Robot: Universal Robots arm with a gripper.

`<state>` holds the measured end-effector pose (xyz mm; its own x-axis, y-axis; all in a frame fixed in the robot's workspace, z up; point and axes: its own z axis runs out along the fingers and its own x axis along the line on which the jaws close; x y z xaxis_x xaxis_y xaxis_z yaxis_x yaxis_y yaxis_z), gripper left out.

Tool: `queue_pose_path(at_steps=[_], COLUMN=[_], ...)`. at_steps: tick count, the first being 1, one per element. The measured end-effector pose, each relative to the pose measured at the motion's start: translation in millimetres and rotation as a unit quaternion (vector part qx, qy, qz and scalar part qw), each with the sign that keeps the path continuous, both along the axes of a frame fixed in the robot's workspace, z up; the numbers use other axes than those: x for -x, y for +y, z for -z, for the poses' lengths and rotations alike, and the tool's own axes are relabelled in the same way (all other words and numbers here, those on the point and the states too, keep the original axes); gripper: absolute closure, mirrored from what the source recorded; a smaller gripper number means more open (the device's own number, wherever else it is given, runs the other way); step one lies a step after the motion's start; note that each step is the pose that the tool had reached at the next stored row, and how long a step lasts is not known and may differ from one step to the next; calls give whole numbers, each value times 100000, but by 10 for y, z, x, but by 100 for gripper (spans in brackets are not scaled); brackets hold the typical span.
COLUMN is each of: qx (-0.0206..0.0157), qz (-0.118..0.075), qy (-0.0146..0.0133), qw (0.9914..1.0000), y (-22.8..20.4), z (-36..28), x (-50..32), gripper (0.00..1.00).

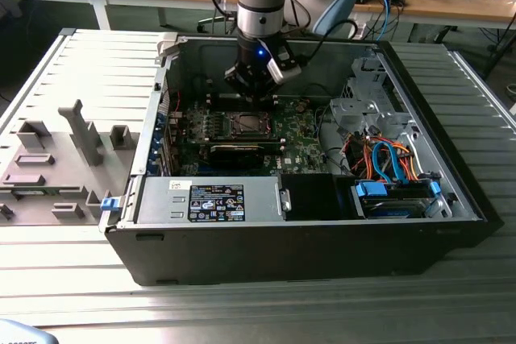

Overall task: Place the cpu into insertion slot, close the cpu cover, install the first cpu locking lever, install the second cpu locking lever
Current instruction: 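Install the first cpu locking lever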

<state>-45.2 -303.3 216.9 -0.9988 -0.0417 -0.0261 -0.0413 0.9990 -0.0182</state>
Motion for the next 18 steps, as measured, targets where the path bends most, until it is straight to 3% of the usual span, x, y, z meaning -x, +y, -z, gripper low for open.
queue_pose_path(at_steps=[7,18], qx=[67,188], qz=[2,2], qy=[3,4], qw=[100000,100000], y=[-87,-93], z=[0,-40], x=[0,0], gripper=[89,89])
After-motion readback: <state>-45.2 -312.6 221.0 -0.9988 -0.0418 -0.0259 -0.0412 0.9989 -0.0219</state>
